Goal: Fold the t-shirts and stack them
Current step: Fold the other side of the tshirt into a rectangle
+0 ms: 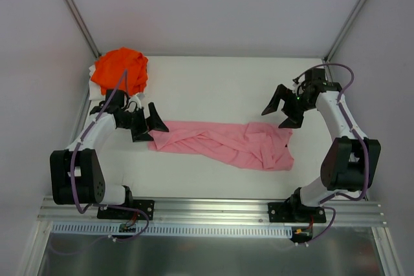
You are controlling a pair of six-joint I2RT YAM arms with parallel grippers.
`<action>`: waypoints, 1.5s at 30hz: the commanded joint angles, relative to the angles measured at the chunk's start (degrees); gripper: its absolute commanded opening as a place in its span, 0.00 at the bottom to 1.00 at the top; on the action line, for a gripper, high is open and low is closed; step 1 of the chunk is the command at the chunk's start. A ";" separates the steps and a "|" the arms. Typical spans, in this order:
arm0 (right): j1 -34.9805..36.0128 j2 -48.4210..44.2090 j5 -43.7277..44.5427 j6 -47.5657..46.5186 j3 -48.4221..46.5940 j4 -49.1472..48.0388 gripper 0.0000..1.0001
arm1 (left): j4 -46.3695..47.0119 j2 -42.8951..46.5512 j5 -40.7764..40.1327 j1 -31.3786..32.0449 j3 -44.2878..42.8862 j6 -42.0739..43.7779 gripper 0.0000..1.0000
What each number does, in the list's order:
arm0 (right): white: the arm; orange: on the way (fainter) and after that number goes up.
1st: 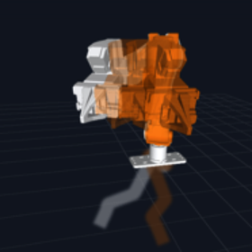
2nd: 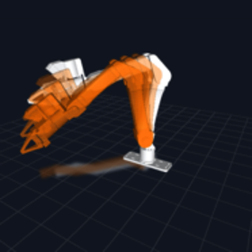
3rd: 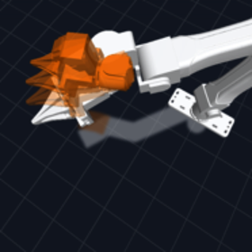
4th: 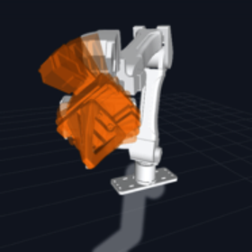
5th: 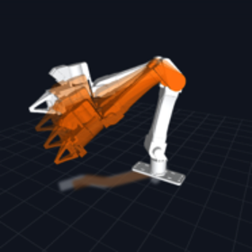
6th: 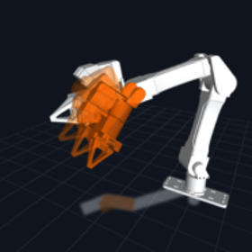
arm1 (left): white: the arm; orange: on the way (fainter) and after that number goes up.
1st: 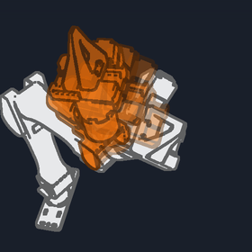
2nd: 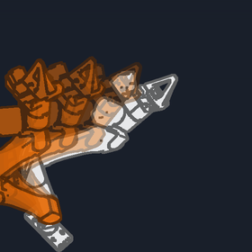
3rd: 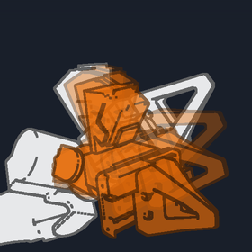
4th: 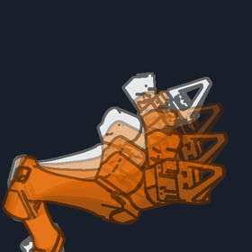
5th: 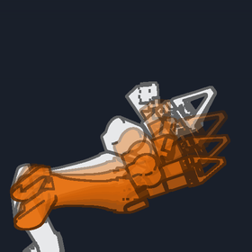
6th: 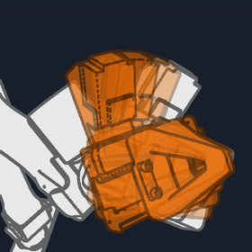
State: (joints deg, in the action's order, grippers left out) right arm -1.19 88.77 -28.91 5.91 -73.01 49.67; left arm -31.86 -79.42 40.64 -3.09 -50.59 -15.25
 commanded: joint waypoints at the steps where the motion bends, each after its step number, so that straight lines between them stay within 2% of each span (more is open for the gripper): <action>1: 0.49 0.00 -0.45 -0.64 -2.13 -0.10 1.00 | -3.48 2.60 -3.37 -0.69 2.07 2.06 0.99; 13: 0.49 -0.27 -0.54 -0.99 -2.66 0.34 1.00 | 1.79 -0.65 -7.68 -0.69 5.67 -0.05 0.99; 28: 0.40 0.79 -0.36 -1.08 -4.15 1.13 0.99 | 6.63 -7.59 -6.89 -0.69 4.97 -0.93 0.97; 32: 0.40 1.40 -0.36 -1.17 -4.68 1.48 1.00 | 7.07 -8.73 -6.28 -0.60 4.36 -1.01 0.93; 37: 0.40 1.93 -0.19 -1.17 -5.82 1.83 1.00 | 7.16 -10.14 -4.88 -0.51 2.87 -0.75 0.77; 45: 0.40 2.55 -0.19 -0.81 -6.79 1.83 0.99 | 5.32 -10.32 -4.35 -0.60 0.14 0.13 0.77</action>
State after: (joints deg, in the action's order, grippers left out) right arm -1.17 90.83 -28.91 5.45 -77.60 50.33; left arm -25.65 -89.78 34.39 -3.09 -47.94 -16.01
